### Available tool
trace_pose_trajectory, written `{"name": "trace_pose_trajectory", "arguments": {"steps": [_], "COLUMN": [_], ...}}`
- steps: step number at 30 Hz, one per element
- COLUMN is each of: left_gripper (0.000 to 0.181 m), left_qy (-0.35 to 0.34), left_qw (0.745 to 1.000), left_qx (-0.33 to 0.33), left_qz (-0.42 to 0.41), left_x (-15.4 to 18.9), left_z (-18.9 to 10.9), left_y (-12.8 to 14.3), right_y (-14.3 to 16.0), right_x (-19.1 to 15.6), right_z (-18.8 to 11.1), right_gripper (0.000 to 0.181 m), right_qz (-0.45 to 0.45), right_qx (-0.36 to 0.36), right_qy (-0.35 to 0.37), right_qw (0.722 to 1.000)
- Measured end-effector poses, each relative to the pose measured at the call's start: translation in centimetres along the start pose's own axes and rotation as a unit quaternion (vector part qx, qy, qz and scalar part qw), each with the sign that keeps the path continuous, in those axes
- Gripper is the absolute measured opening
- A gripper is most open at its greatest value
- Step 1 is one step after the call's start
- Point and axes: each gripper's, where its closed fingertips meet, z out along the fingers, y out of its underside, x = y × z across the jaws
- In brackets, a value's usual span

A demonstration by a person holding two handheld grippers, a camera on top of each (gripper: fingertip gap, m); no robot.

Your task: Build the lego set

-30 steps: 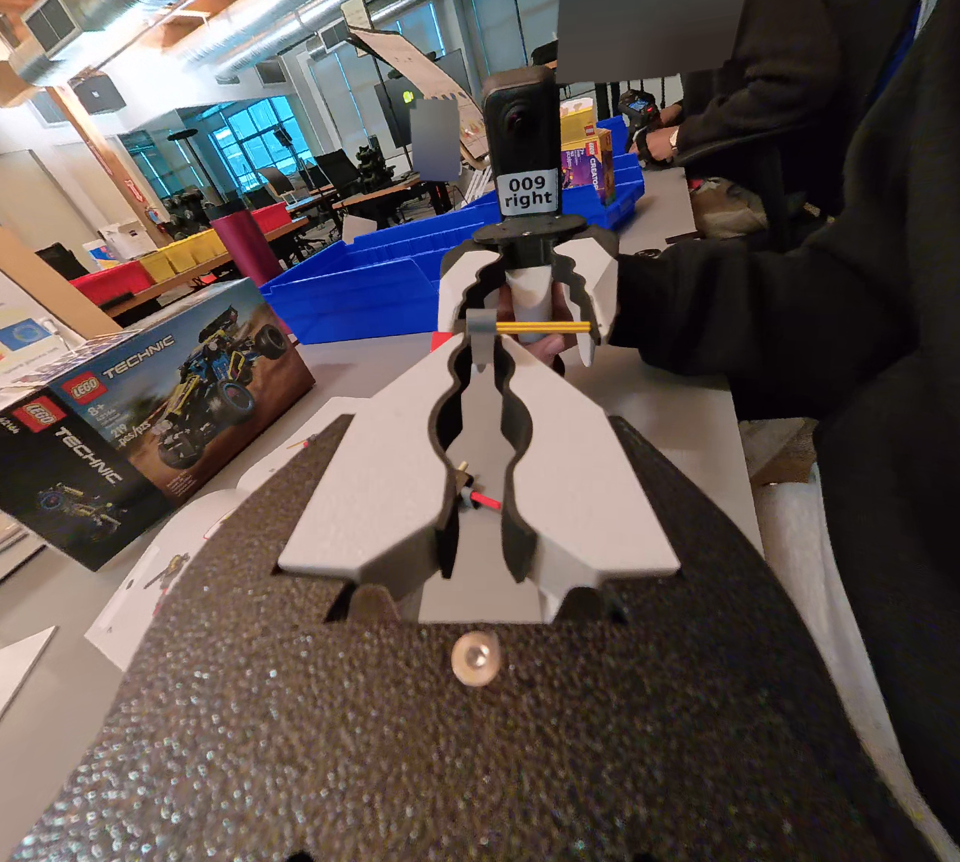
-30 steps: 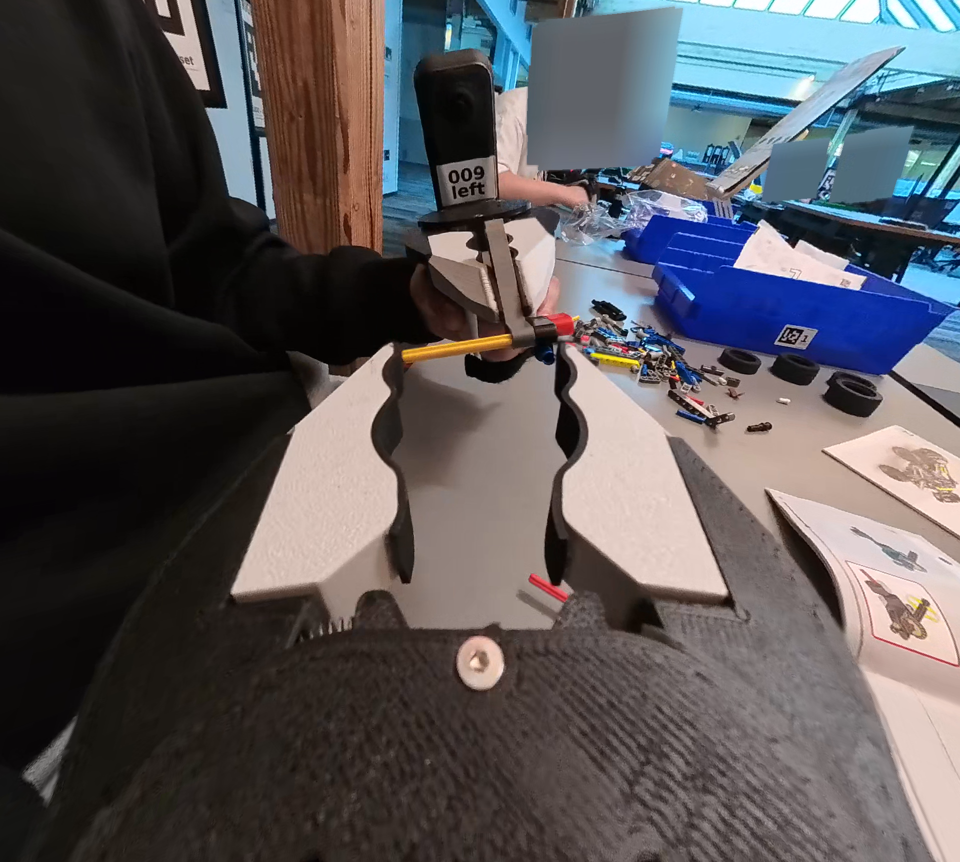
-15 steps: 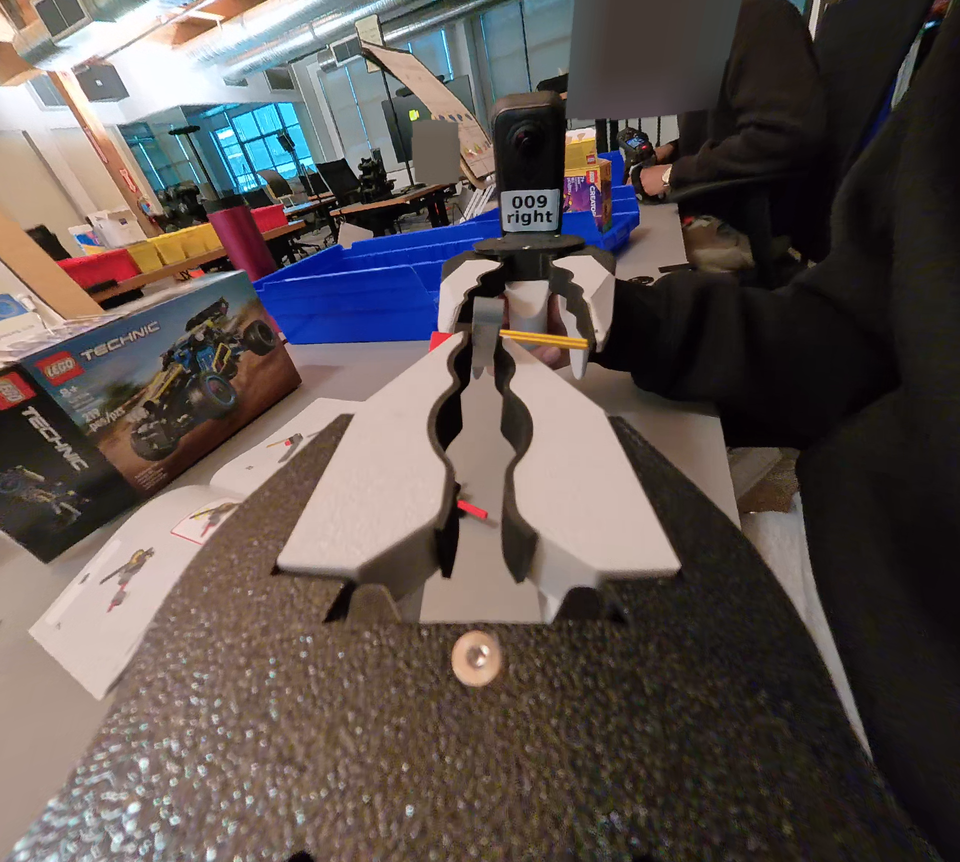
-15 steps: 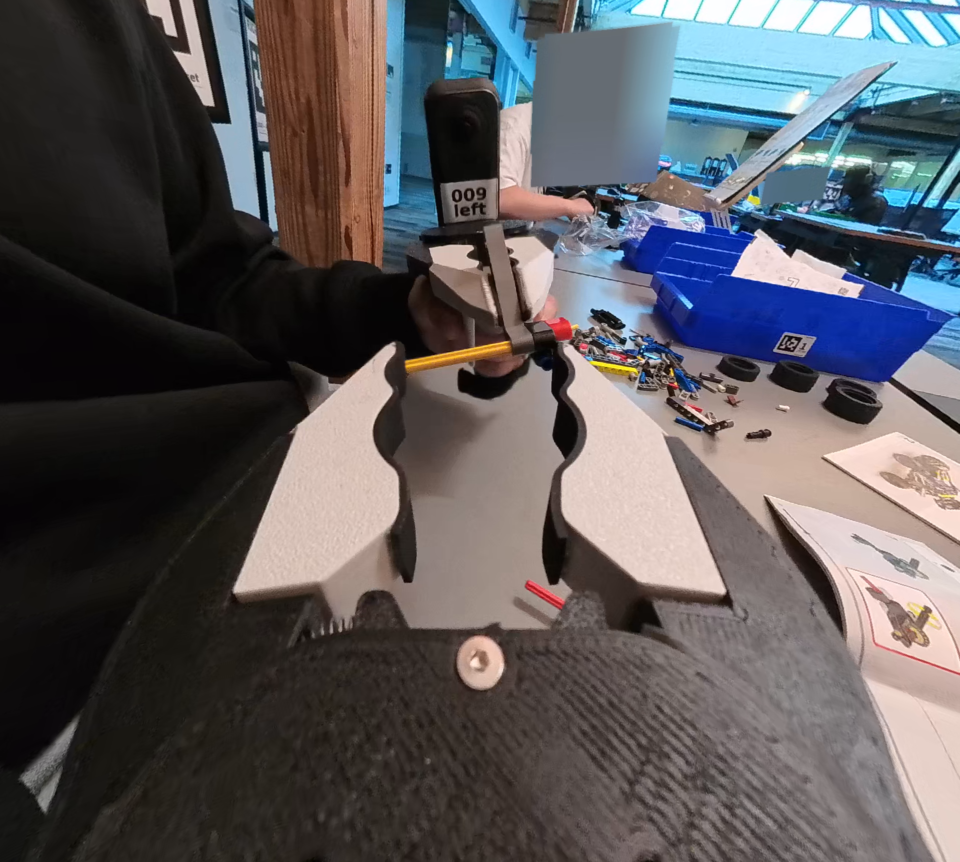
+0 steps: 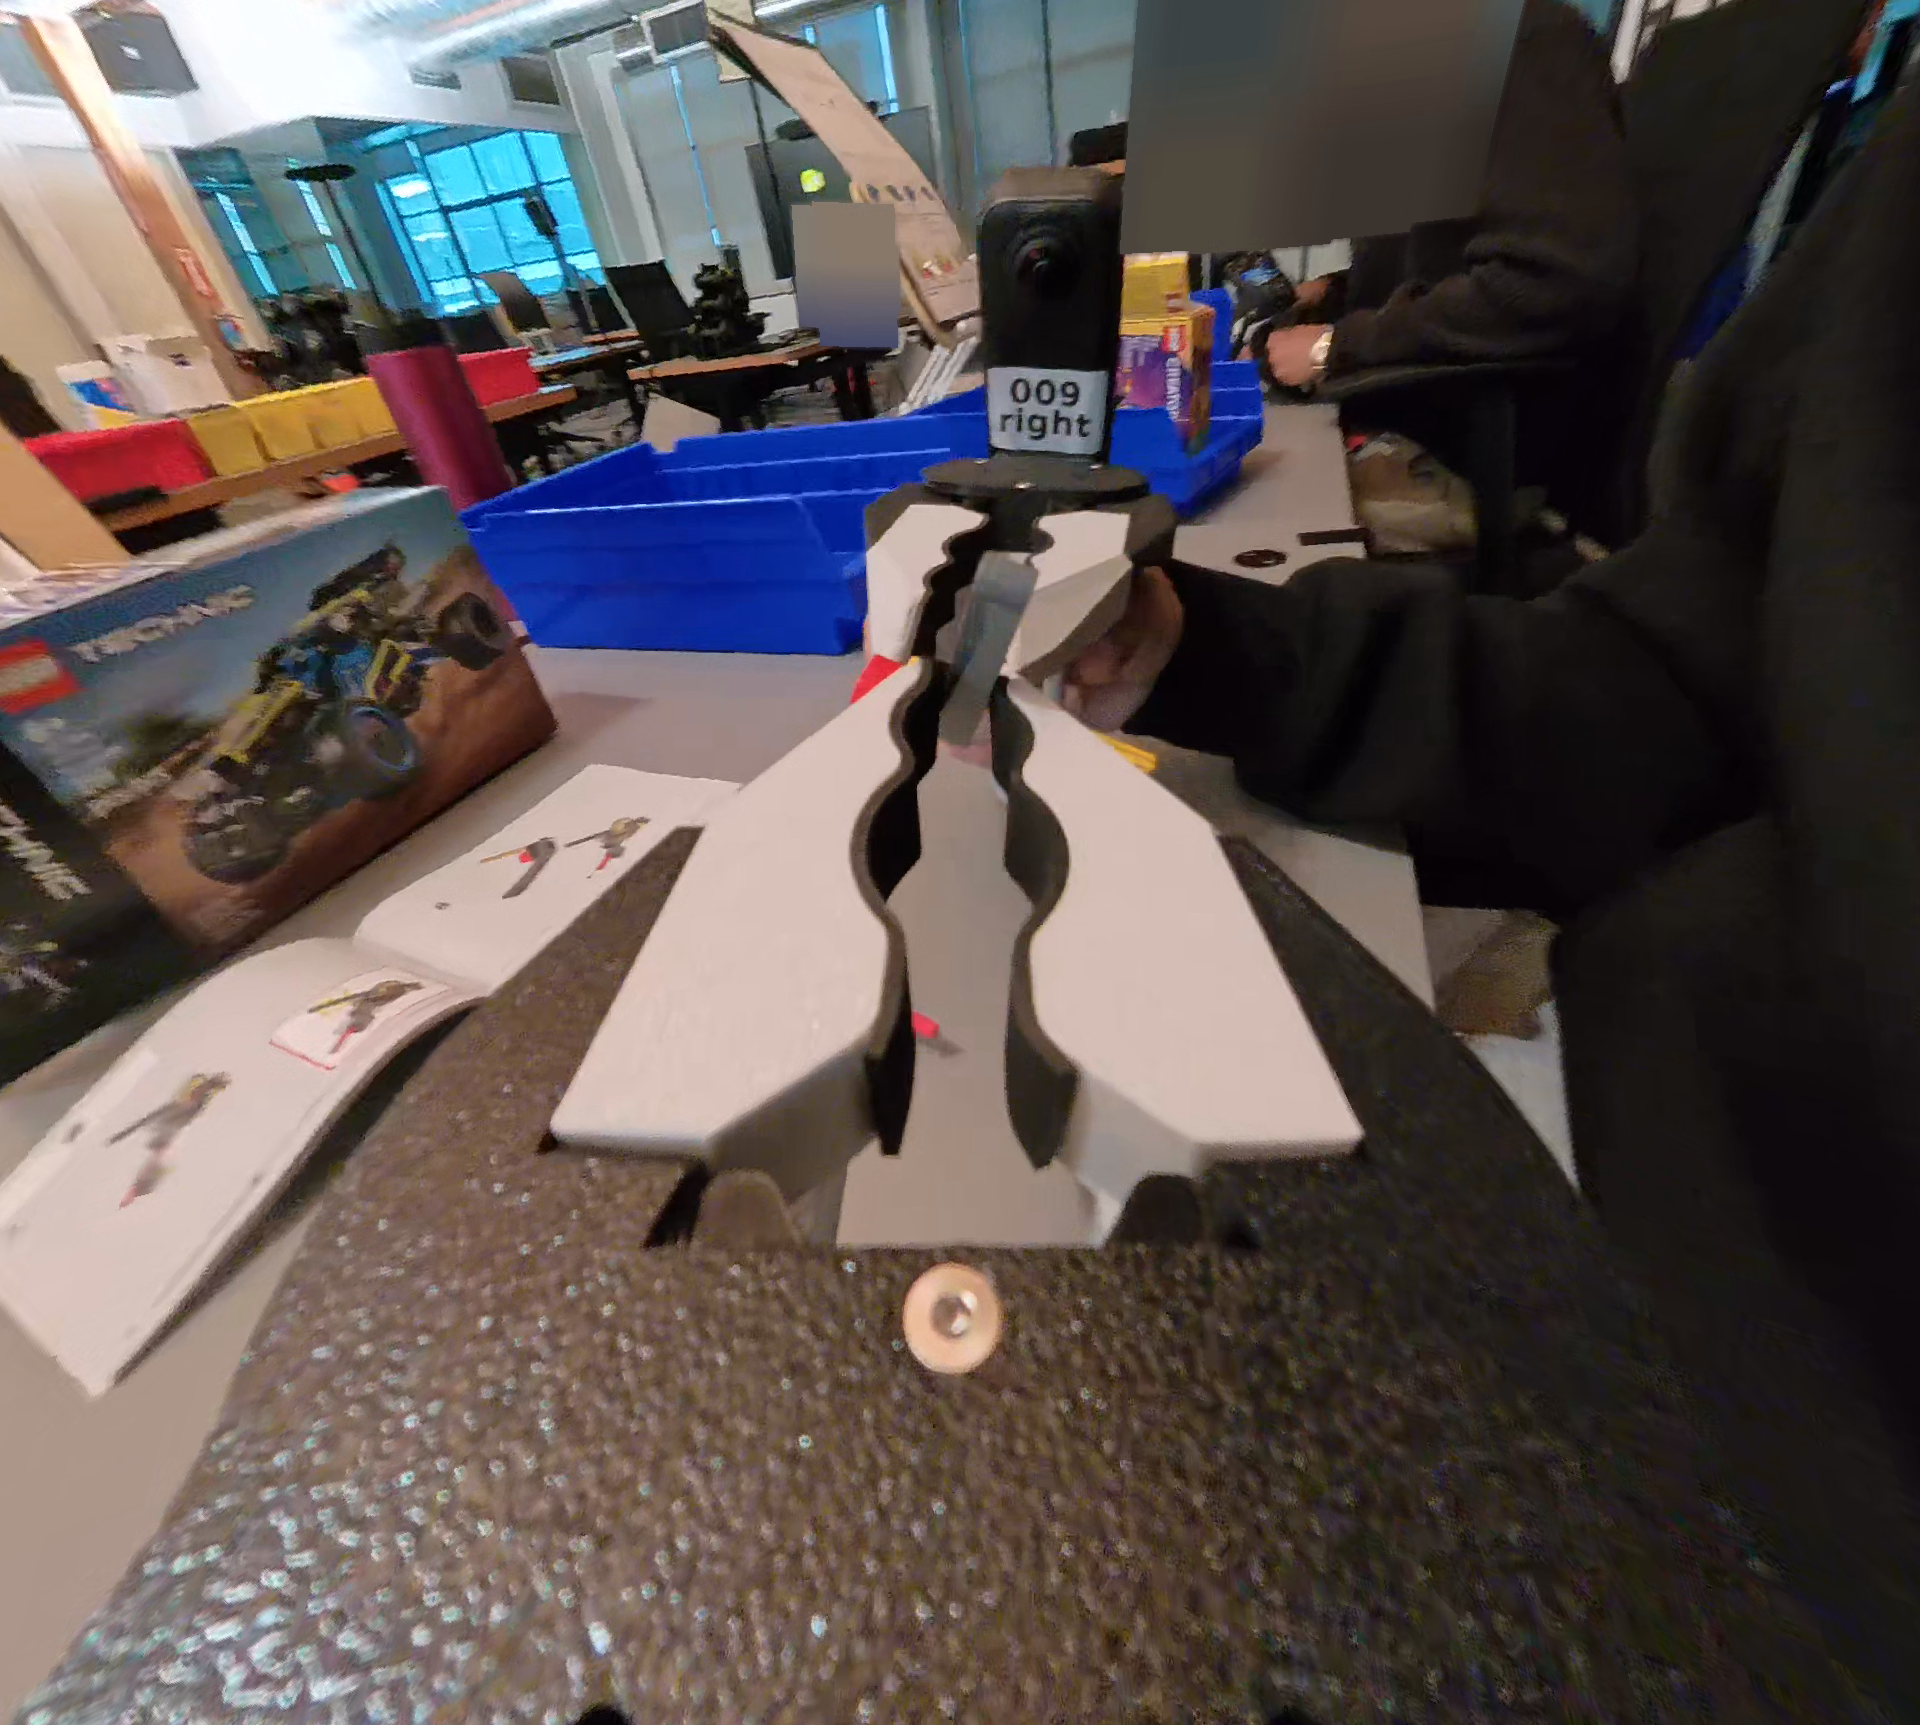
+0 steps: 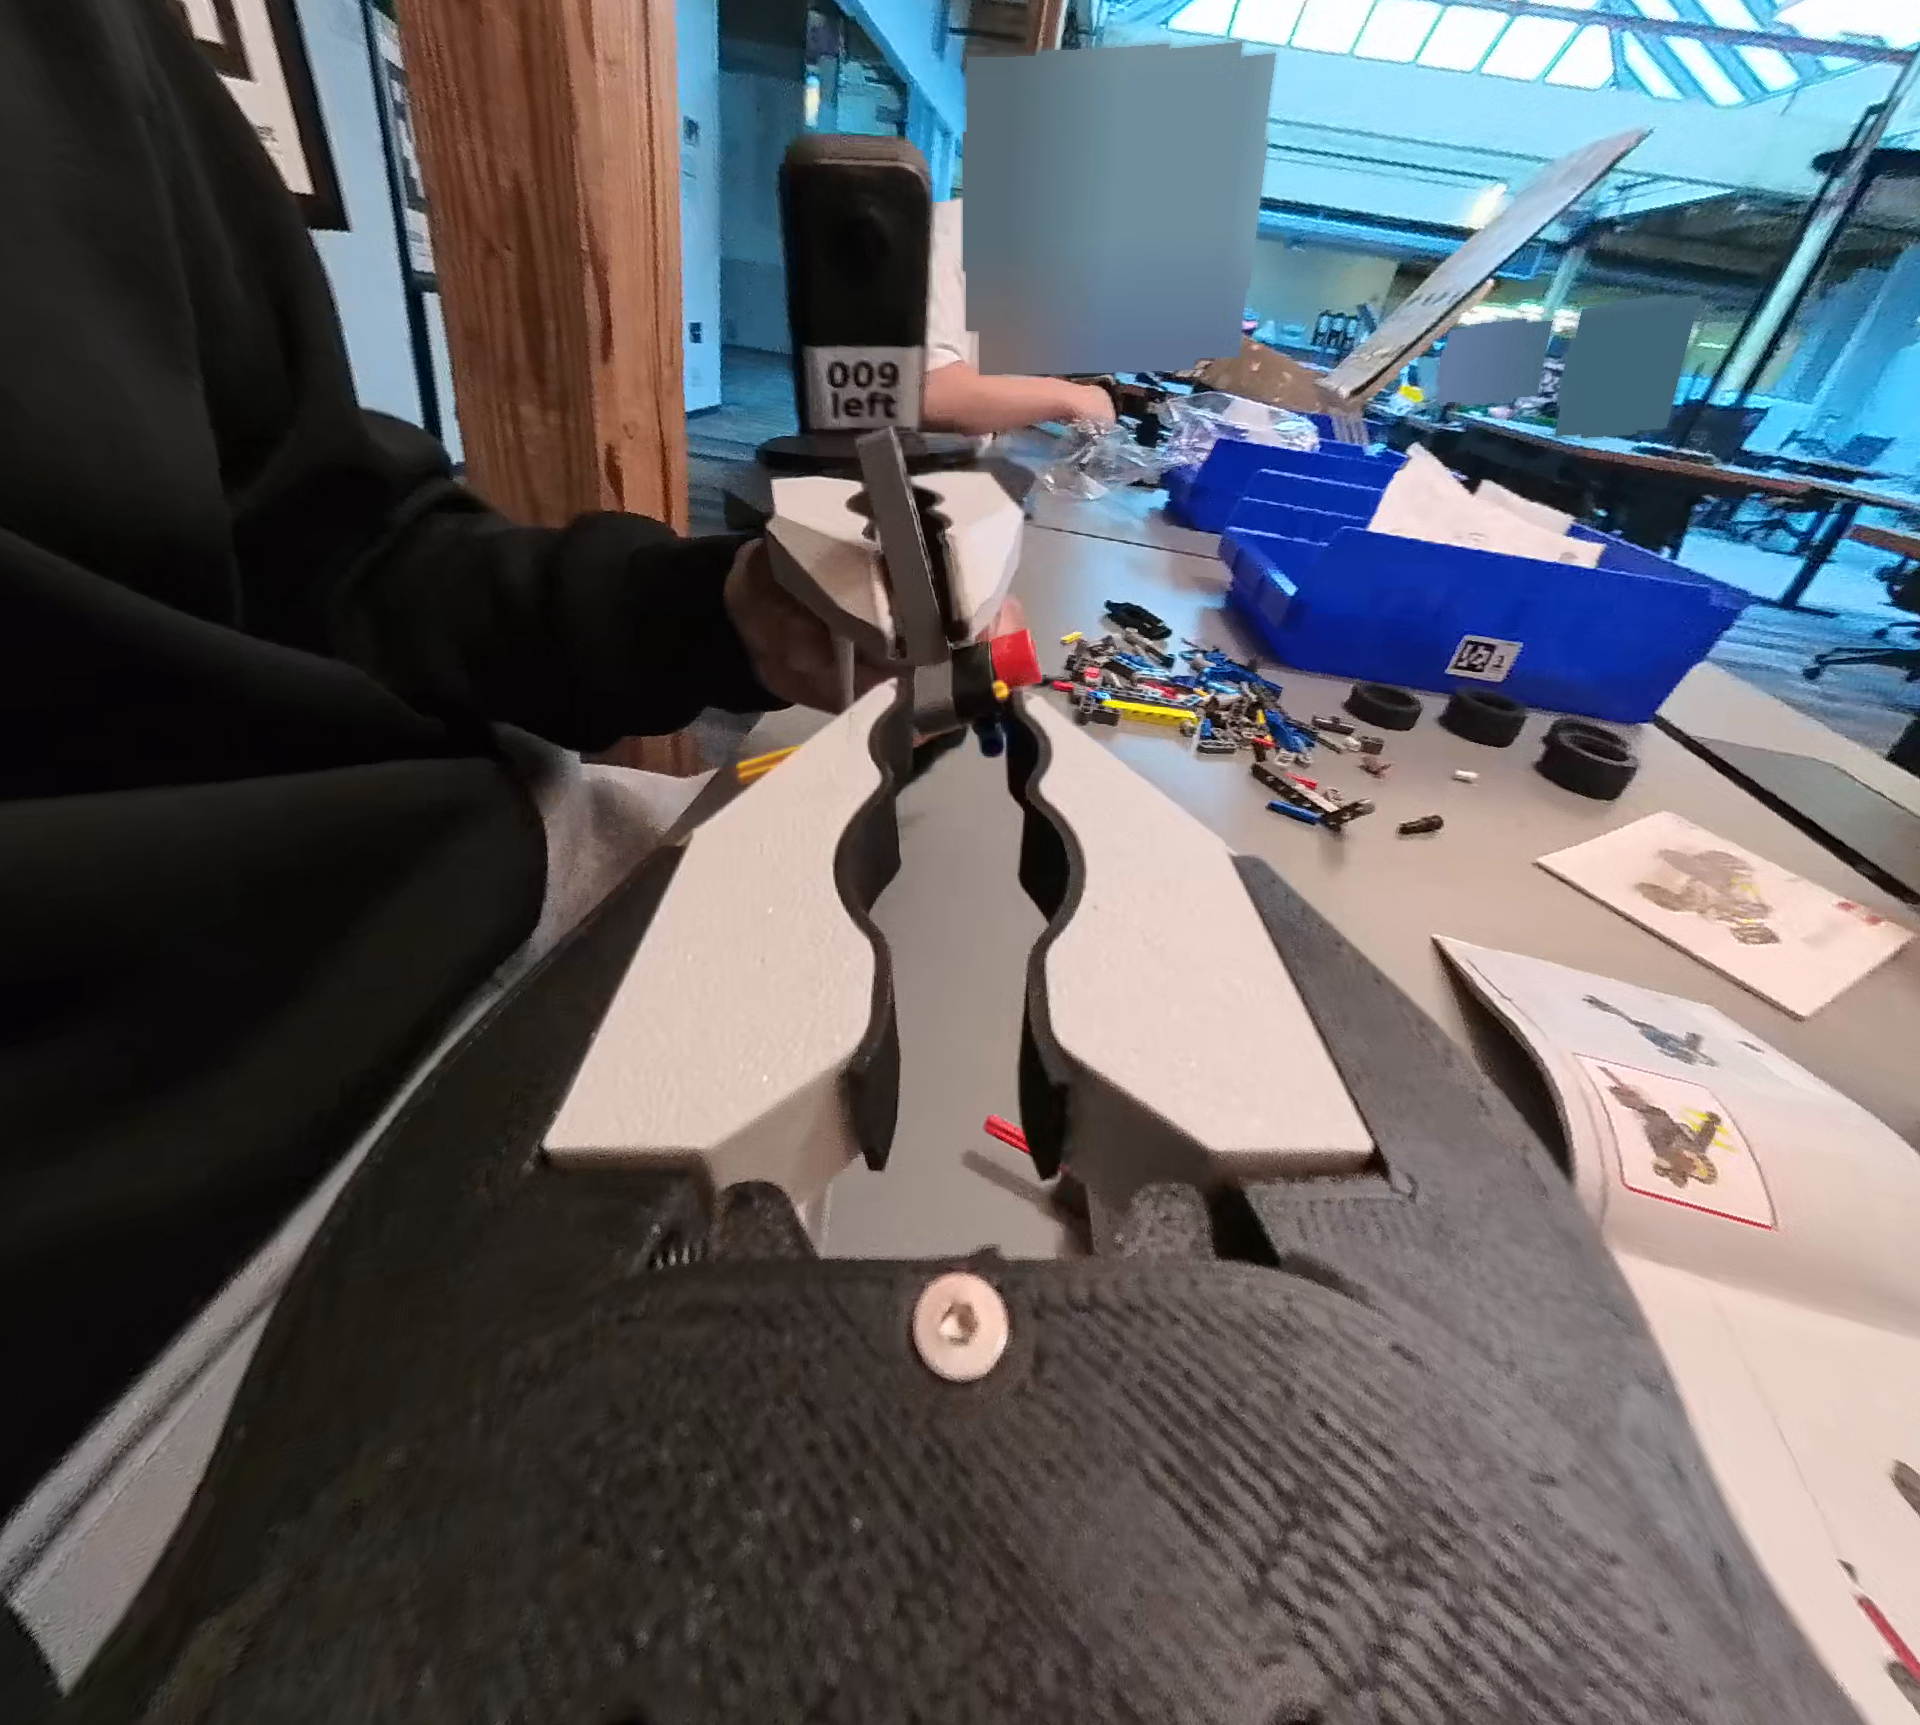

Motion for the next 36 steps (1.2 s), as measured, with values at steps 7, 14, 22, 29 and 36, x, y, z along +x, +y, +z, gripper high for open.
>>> {"name": "trace_pose_trajectory", "arguments": {"steps": [7,14,22,29,36], "left_gripper": [0.006,0.006,0.006,0.006,0.006], "left_qy": [-0.068,-0.024,-0.006,-0.006,0.005], "left_qw": [0.996,0.997,0.998,0.998,0.999], "left_qx": [0.047,0.065,0.059,0.066,0.053], "left_qz": [-0.043,0.018,0.023,0.015,0.003], "left_x": [-2.6,-0.7,-0.2,-0.4,-0.2], "left_z": [-1.3,-1.5,-1.3,-1.5,-1.5], "left_y": [-1.3,-2.0,-1.9,-1.8,-1.7], "right_y": [-0.9,-1.4,-1.3,-1.3,-1.0], "right_x": [0.8,-0.7,-1.7,-1.7,-2.0], "right_z": [-0.4,1.0,1.2,1.3,1.3], "right_gripper": [0.065,0.065,0.059,0.052,0.051], "right_qz": [-0.024,0.025,0.021,0.012,0.009], "right_qx": [0.024,0.03,0.026,0.022,0.013], "right_qy": [0.05,-0.005,-0.035,-0.039,-0.049], "right_qw": [0.998,0.999,0.999,0.999,0.999]}}
